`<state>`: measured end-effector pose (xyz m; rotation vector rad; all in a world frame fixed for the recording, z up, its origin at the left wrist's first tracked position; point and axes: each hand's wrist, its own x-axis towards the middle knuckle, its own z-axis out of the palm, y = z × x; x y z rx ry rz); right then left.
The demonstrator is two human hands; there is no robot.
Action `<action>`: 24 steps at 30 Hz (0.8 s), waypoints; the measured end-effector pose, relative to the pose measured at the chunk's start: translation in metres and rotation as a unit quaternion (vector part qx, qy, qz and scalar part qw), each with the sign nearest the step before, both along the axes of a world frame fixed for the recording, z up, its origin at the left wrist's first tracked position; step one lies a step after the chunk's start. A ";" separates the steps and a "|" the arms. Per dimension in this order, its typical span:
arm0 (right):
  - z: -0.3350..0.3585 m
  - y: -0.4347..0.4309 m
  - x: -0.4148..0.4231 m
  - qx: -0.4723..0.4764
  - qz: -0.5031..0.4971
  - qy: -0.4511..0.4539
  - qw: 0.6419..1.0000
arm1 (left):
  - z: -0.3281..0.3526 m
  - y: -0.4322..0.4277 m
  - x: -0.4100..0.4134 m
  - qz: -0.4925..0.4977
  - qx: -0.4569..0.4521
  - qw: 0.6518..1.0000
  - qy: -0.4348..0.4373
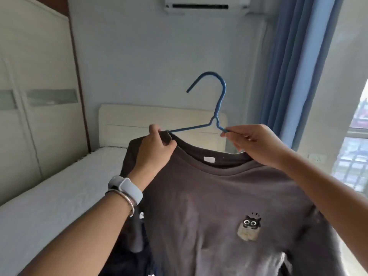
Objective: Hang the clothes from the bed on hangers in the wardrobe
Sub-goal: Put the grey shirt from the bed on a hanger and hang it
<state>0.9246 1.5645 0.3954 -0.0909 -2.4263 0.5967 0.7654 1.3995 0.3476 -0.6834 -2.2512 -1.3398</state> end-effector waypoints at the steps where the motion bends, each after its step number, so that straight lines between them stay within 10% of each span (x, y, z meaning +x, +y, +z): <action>1: 0.006 -0.011 -0.004 -0.003 0.014 0.011 1.000 | 0.008 -0.016 -0.001 0.029 -0.013 0.999 0.008; 24: 0.033 -0.578 -0.165 -0.071 0.344 0.070 0.934 | 0.069 -0.637 0.063 0.350 -0.138 0.909 0.181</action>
